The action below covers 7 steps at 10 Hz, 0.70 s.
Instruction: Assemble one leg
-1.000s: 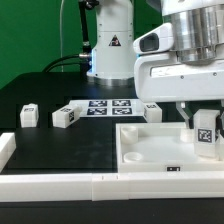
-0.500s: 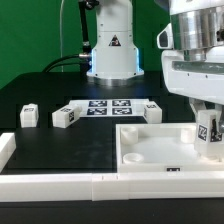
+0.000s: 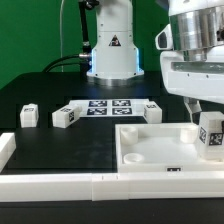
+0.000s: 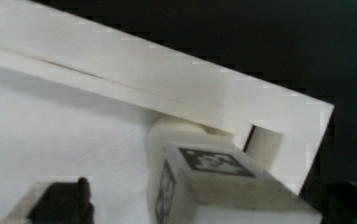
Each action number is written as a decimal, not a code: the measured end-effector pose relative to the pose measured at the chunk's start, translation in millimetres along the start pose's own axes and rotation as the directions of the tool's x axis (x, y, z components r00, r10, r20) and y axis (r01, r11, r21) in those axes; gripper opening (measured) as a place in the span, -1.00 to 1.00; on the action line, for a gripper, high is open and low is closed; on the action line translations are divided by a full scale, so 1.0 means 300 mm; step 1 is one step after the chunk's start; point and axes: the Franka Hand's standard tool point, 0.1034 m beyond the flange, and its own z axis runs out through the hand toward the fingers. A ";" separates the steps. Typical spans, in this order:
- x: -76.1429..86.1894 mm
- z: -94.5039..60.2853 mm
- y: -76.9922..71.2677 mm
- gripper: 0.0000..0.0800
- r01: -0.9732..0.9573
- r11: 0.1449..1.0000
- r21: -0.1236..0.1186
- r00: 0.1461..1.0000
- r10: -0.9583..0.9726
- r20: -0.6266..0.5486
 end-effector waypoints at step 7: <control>-0.012 0.043 -0.041 0.62 0.887 0.451 -0.099 0.457 -0.888 0.047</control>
Offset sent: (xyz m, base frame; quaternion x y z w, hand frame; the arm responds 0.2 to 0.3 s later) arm 0.0140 0.0055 -0.0051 -0.0634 0.0134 -0.4072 0.9110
